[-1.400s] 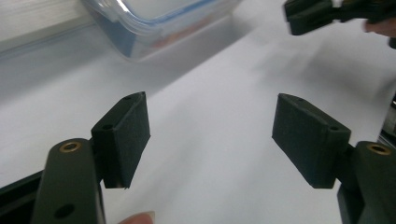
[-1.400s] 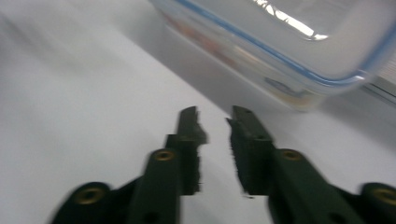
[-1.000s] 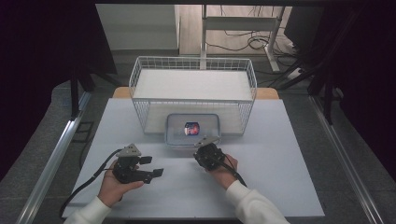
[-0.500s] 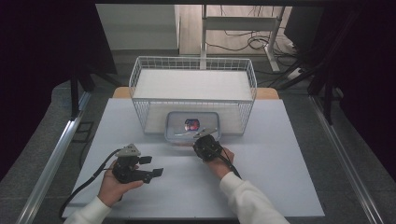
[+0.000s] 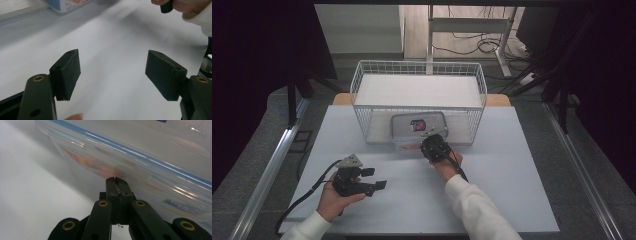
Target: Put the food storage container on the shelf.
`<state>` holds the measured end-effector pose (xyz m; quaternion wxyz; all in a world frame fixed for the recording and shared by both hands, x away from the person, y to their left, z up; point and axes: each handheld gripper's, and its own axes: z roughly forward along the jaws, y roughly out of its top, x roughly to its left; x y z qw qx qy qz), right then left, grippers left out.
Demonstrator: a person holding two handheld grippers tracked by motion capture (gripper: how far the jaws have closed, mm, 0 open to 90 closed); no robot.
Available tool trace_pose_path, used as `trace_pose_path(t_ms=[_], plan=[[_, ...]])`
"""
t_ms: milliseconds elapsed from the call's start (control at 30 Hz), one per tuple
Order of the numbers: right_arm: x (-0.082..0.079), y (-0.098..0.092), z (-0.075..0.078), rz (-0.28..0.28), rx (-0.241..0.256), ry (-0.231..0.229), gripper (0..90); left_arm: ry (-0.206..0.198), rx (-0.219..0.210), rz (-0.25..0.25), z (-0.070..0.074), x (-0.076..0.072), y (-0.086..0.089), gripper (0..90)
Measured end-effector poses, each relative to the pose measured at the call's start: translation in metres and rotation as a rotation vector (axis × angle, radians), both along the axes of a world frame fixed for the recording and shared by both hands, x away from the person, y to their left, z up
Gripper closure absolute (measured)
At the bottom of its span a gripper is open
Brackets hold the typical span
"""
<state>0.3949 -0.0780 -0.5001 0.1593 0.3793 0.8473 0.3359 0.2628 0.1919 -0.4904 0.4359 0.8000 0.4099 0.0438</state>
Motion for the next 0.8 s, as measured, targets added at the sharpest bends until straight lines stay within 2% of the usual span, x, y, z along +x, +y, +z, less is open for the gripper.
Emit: trace_pose_path(t_ms=[433,600,800], plan=[[0.023,0.016,-0.001,-0.021,0.007,-0.003,89.0,0.005,0.006,-0.003,-0.002,0.001,0.0,27.7],[0.033,0.021,-0.002,-0.033,0.027,0.011,89.1,0.008,0.008,-0.002,-0.003,0.002,0.001,27.7],[0.038,0.023,-0.002,-0.036,0.044,0.017,89.1,0.005,0.009,0.001,-0.003,0.001,0.002,27.7]])
